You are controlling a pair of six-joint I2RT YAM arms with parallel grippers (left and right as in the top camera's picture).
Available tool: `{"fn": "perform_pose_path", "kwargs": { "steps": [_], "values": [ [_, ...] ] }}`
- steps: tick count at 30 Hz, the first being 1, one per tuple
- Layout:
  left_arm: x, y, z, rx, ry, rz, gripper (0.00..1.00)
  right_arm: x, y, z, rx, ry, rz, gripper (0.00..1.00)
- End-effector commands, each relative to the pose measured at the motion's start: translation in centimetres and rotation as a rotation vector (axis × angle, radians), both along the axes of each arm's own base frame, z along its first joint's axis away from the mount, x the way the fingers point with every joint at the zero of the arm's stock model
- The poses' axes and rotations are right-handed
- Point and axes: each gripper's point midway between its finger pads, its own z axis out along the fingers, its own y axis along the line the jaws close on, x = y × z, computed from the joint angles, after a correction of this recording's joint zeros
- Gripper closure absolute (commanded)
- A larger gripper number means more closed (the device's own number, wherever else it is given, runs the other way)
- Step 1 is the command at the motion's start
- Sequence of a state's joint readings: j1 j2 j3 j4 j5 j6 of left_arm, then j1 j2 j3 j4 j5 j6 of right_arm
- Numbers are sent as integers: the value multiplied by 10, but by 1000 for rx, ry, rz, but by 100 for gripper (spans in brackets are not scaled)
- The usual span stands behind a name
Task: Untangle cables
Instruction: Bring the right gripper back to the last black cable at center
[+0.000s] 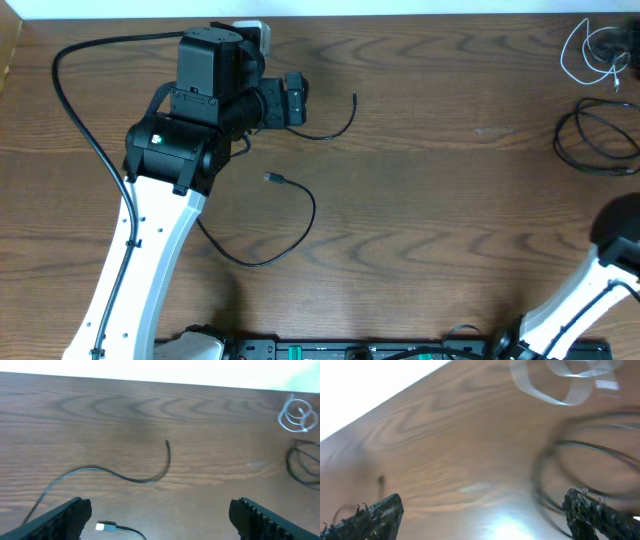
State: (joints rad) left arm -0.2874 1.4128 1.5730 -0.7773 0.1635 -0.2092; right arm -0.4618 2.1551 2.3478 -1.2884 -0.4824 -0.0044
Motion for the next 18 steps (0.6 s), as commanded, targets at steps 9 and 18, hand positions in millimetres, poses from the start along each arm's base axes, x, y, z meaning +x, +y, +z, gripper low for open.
{"fn": "perform_pose_path", "kwargs": {
  "steps": [9,18],
  "values": [
    [14,72,-8,-7,49,264,6,37,188,-25,-107,-42,522,1],
    [9,98,-16,-1,91,332,6,39,330,-86,-281,-100,959,1]
  ]
}}
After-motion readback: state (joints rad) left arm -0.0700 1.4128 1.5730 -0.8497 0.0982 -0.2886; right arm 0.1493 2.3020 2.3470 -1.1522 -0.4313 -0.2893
